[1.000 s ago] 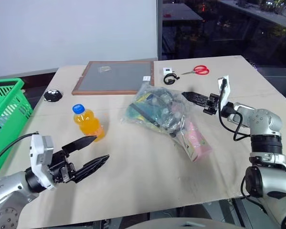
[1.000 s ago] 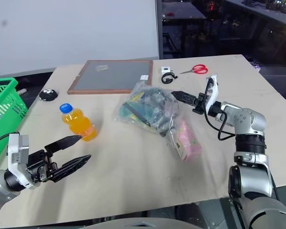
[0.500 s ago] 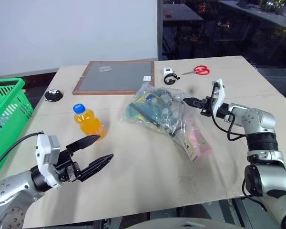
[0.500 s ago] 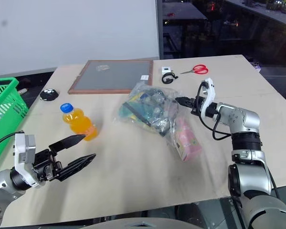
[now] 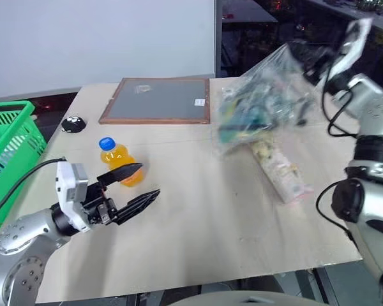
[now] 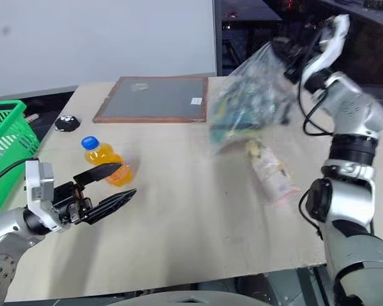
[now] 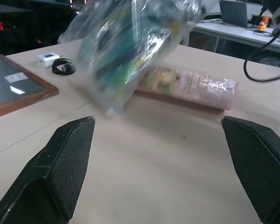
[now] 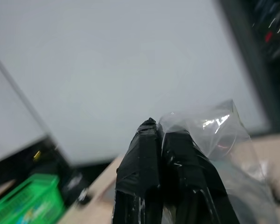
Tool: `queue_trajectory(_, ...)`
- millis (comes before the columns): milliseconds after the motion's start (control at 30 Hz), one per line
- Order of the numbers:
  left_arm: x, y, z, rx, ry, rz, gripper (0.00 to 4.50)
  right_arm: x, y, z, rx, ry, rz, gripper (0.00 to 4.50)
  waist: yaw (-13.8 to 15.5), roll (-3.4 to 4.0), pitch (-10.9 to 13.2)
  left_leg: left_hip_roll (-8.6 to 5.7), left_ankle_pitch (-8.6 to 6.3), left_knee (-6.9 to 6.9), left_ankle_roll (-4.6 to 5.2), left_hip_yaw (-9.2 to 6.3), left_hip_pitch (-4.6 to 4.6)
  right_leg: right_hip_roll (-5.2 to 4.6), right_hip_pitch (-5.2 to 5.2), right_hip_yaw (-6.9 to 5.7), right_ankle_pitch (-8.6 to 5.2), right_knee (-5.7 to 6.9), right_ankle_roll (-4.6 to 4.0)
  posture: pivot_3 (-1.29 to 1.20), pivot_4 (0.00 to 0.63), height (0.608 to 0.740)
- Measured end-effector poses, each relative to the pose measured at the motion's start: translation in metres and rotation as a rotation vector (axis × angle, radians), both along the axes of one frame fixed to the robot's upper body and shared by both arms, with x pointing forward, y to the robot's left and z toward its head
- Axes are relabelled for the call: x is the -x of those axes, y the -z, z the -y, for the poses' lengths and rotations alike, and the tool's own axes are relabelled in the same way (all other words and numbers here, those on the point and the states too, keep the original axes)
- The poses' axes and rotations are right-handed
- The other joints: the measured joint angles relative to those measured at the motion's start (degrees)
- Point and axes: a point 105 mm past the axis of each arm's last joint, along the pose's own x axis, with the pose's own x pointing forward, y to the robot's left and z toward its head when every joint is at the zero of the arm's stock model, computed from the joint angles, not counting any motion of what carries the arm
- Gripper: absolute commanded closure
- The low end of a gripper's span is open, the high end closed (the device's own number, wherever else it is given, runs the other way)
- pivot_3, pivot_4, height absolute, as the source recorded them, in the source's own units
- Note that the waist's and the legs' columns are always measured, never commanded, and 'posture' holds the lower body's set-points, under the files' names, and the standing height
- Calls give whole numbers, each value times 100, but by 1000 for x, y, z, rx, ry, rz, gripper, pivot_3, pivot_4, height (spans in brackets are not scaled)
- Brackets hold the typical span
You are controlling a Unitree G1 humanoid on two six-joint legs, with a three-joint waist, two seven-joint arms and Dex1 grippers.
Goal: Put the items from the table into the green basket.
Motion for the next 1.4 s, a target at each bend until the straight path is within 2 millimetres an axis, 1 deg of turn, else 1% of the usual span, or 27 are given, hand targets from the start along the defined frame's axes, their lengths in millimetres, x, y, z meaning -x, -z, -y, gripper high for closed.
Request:
queue_trajectory(100, -3, -3, 3, 2, 7, 13, 0, 6, -14, 32, 3, 93, 47, 4462, -18, 1, 0, 2, -1, -5, 2, 3, 1, 1, -2, 0, 0, -2, 0, 98, 0, 740)
queue_trajectory(167, -5, -4, 7, 5, 19, 17, 0, 9, -16, 52, 14, 156, 52, 4462, -47, 4, -1, 5, -1, -5, 2, 12, 7, 2, -2, 4, 0, 0, 0, 57, 0, 740)
queue_trajectory(233, -6, -4, 9, 7, 28, 16, 0, 10, -14, 64, 11, 195, 48, 4462, -69, 5, -1, 6, -1, -5, 2, 16, 10, 4, -2, 8, 0, 2, 0, 57, 0, 740)
queue_trajectory(267, -7, -5, 10, 8, 34, 22, 0, 12, -10, 76, 11, 231, 39, 4462, -70, 5, -2, 6, -1, -3, 3, 16, 11, 5, -1, 8, 0, 2, 0, 57, 0, 740)
queue_trajectory(333, -8, -7, 12, 7, 43, 32, 0, 13, 1, 90, 17, 282, 12, 4462, -72, 5, -2, 6, -1, 2, 3, 18, 11, 5, 0, 10, 0, 4, 0, 38, 0, 740)
queue_trajectory(367, -9, -7, 14, 9, 53, 33, 0, 14, 13, 102, 14, 325, -20, 4462, -82, 5, -3, 4, -1, 6, 3, 21, 11, 5, 2, 15, 1, 4, 0, 38, 0, 740)
queue_trajectory(400, -9, -7, 15, 9, 58, 33, 0, 14, 18, 107, 13, 344, -35, 4462, -88, 5, -3, 3, -1, 7, 3, 22, 11, 5, 3, 18, 1, 4, 0, 38, 0, 740)
queue_trajectory(467, -10, -7, 17, 11, 72, 31, 0, 12, 39, 121, 7, 405, -99, 4462, -126, 6, -3, 1, 0, 9, 3, 27, 12, 4, 3, 26, 1, 6, 1, 38, 0, 740)
queue_trajectory(533, -11, -9, 17, 10, 78, 39, 0, 10, 54, 131, -9, 453, -154, 4462, -169, 6, -2, 0, 0, 9, 3, 31, 14, 5, 3, 31, 1, 11, 1, 16, 0, 740)
queue_trajectory(600, -12, -10, 18, 7, 88, 46, 0, 11, 62, 144, -25, 511, -186, 4462, -210, 7, -2, 1, 0, 8, 3, 39, 21, 5, 3, 38, 1, 15, 1, 16, 0, 740)
queue_trajectory(733, -15, -9, 17, -3, 88, 44, 0, 20, 74, 184, -92, 678, -225, 4462, -217, 8, -2, 1, -1, 6, 3, 43, 23, 6, 3, 42, 1, 15, 1, 7, 0, 740)
queue_trajectory(800, -15, -8, 16, -4, 87, 40, 0, 25, 80, 200, -86, 755, -248, 4462, -229, 8, -2, 0, 0, 6, 3, 47, 25, 6, 3, 46, 0, 15, 1, 9, 0, 740)
queue_trajectory(867, -15, -8, 16, -4, 91, 38, 0, 28, 87, 211, -80, 822, -266, 4462, -266, 8, -2, 0, 0, 6, 3, 55, 31, 7, 6, 54, 1, 17, 1, 9, 0, 740)
queue_trajectory(900, -15, -8, 17, -4, 91, 38, 0, 28, 89, 212, -82, 829, -271, 4462, -283, 8, -2, 0, 0, 6, 3, 56, 33, 7, 8, 55, 1, 17, 1, 9, 0, 740)
queue_trajectory(967, -15, -7, 18, -4, 98, 35, 0, 30, 99, 219, -64, 873, -308, 4462, -335, 8, -2, -1, 0, 7, 4, 66, 39, 7, 10, 66, 1, 19, 2, 10, 0, 740)
queue_trajectory(1000, -15, -6, 18, -4, 100, 33, 0, 32, 105, 223, 14, 899, -335, 4022, -352, 8, -3, -1, 0, 7, 4, 70, 42, 7, 10, 72, 1, 20, 2, 10, 0, 740)
queue_trajectory(1033, -15, -6, 19, -4, 101, 31, 0, 34, 108, 225, 64, 907, -350, 3879, -356, 9, -3, -1, -1, 6, 4, 71, 42, 7, 10, 74, 1, 20, 2, 11, 0, 740)
queue_trajectory(1100, -15, -5, 19, -4, 103, 29, 0, 36, 117, 225, 164, 904, -384, 3186, -374, 7, -4, 0, -1, 6, 5, 74, 46, 9, 10, 78, 1, 22, 2, 11, 0, 740)
queue_trajectory(1167, -15, -5, 19, -7, 101, 28, 0, 40, 138, 224, 353, 868, -451, 2361, -385, 6, -5, 1, -1, 7, 5, 76, 49, 10, 11, 81, 1, 25, 2, 12, 0, 740)
queue_trajectory(1200, -15, -4, 19, -7, 101, 27, 0, 43, 150, 221, 439, 830, -490, 1845, -388, 7, -5, 1, -1, 8, 5, 78, 50, 10, 11, 84, 0, 27, 3, 12, 0, 740)
queue_trajectory(1233, -15, -4, 20, -8, 102, 26, 0, 46, 161, 219, 530, 789, -527, 1432, -390, 7, -5, 0, -1, 8, 5, 80, 51, 10, 11, 86, 0, 30, 3, 12, 0, 740)
queue_trajectory(1267, -15, -4, 20, -8, 104, 25, 0, 51, 171, 219, 629, 743, -562, 900, -394, 11, -7, 0, -1, 10, 5, 82, 51, 10, 10, 89, 0, 31, 3, 12, 0, 740)
queue_trajectory(1333, -14, -2, 20, -9, 105, 21, 0, 62, 177, 221, 765, 662, -598, 17, -389, 26, -14, -2, -1, 10, 6, 84, 51, 8, 10, 91, 0, 32, 5, 12, 0, 740)
queue_trajectory(1400, -13, -1, 19, -12, 105, 17, 0, 74, 167, 224, 891, 574, -593, 17, -375, 42, -23, -3, -2, 10, 7, 85, 54, 8, 10, 93, -1, 32, 7, 12, 0, 740)
